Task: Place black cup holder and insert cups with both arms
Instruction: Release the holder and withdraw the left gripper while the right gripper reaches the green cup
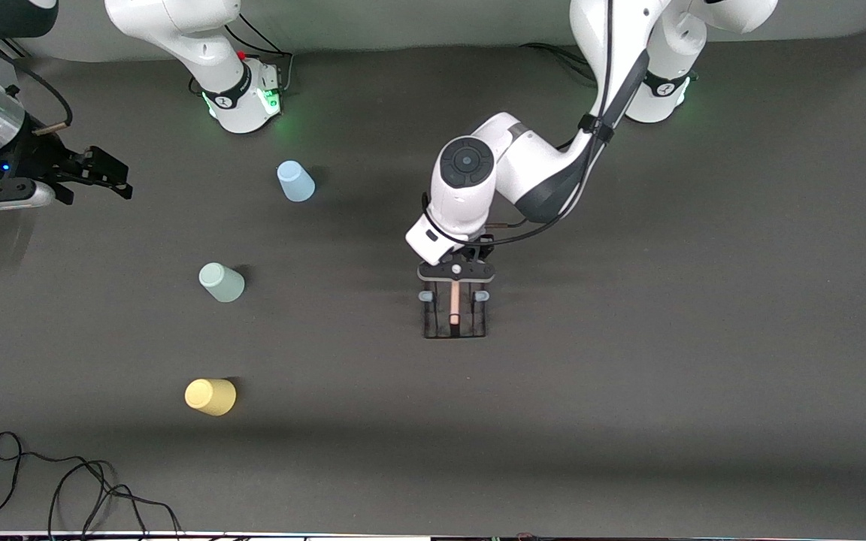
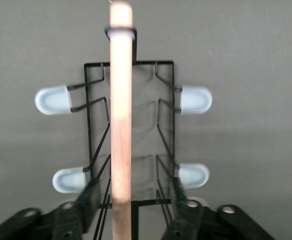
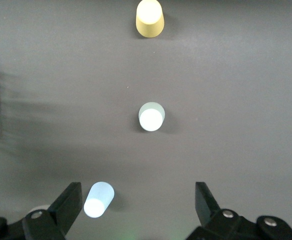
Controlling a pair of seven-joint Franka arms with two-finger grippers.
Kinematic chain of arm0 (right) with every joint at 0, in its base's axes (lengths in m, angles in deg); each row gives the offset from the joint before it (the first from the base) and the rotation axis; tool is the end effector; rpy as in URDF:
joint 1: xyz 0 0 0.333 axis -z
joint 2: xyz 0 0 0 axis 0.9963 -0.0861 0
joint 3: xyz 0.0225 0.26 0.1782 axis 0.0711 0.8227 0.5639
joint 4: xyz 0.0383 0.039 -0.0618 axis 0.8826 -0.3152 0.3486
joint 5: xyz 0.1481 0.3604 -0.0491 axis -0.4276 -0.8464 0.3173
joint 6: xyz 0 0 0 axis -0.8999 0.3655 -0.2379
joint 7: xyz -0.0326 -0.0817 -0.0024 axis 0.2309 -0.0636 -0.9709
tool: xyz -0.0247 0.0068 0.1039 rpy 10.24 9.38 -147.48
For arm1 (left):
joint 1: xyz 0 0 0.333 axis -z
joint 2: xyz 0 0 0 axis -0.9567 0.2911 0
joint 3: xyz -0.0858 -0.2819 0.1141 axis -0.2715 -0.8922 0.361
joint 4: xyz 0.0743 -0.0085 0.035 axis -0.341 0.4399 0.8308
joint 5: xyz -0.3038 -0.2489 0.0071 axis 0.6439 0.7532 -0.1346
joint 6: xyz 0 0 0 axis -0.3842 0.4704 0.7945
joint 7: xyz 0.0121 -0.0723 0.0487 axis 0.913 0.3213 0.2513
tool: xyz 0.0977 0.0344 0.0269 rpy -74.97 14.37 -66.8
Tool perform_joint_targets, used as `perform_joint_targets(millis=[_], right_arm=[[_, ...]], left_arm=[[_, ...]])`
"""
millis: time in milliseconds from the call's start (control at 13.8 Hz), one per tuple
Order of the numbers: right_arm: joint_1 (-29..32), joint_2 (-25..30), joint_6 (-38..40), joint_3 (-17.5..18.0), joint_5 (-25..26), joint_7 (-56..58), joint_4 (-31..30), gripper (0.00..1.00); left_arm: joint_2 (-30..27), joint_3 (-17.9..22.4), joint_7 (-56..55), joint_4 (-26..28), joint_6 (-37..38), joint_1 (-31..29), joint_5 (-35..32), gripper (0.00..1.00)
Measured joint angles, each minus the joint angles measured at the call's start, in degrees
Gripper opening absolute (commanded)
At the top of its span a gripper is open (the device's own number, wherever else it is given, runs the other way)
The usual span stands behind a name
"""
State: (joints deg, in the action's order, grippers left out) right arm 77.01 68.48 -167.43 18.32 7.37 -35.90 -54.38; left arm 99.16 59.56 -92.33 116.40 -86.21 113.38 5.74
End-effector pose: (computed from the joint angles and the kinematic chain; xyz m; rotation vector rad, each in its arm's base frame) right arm 0.4902 0.0066 0.5770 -3.1210 -0.0578 0.0096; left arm 0.5075 -0.4791 0.3403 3.0589 0.0139 -0.0006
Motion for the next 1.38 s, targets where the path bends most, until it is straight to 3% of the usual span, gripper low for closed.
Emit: perform_joint_targets(millis=[218, 436, 727, 1090, 1308, 1381], right_arm=[[-0.1, -0.7, -6.2, -0.5, 0.0, 0.6, -4.4, 1.00], [-0.6, -3.1, -18.3, -0.4, 0.0, 0.7, -12.4, 1.00], [-2.1, -9.4, -35.4, -0.3, 0.0, 0.7, -22.8, 1.00], [-2.1, -18.4, -53.2, -0.3, 0.0, 0.7, -29.8, 1.00], [-2.1, -21.7, -56.5, -0.3, 0.0, 0.7, -31.1, 1.00], [-2.1, -22.4, -57.0, -0.3, 0.0, 0.7, -31.1, 0.91]], left_arm=[[-3.5, 0.3, -1.7, -1.5, 3.2, -2.1, 0.0, 1.00], [-7.4, 1.9, -2.5, -2.5, 8.1, -3.5, -0.1, 1.00], [-14.0, 3.0, 4.3, -2.7, 17.1, -12.0, -0.6, 1.00], [-23.2, 3.4, 21.0, 3.0, 22.0, -25.0, -3.7, 1.00], [-27.3, 3.4, 29.2, 6.6, 23.9, -29.4, -3.8, 1.00], [-28.6, 3.3, 31.9, 7.3, 26.0, -30.3, -3.8, 1.00]])
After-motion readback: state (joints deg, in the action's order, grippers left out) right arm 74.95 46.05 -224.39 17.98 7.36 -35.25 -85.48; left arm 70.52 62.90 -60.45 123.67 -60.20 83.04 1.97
